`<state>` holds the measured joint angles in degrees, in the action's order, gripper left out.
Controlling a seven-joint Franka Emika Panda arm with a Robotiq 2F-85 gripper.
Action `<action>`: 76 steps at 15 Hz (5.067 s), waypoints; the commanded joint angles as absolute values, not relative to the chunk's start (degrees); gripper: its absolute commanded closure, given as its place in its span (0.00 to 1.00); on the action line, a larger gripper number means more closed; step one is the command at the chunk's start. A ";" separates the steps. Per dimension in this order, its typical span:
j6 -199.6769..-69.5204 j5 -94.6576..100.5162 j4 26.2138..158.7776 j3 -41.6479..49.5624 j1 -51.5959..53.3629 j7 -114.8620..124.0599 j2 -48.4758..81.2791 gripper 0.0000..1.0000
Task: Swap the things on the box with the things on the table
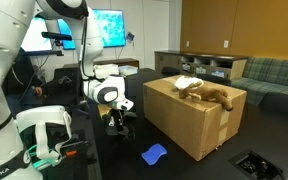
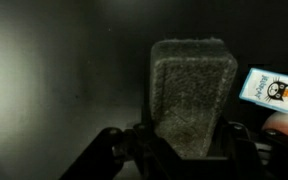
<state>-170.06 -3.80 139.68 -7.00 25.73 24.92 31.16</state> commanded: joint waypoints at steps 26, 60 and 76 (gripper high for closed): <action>-164.09 -5.56 134.02 -15.94 29.48 21.23 22.88 0.00; -161.75 7.38 121.57 5.60 50.34 20.80 37.12 1.00; -131.45 3.08 119.17 -7.60 29.28 15.72 11.83 0.98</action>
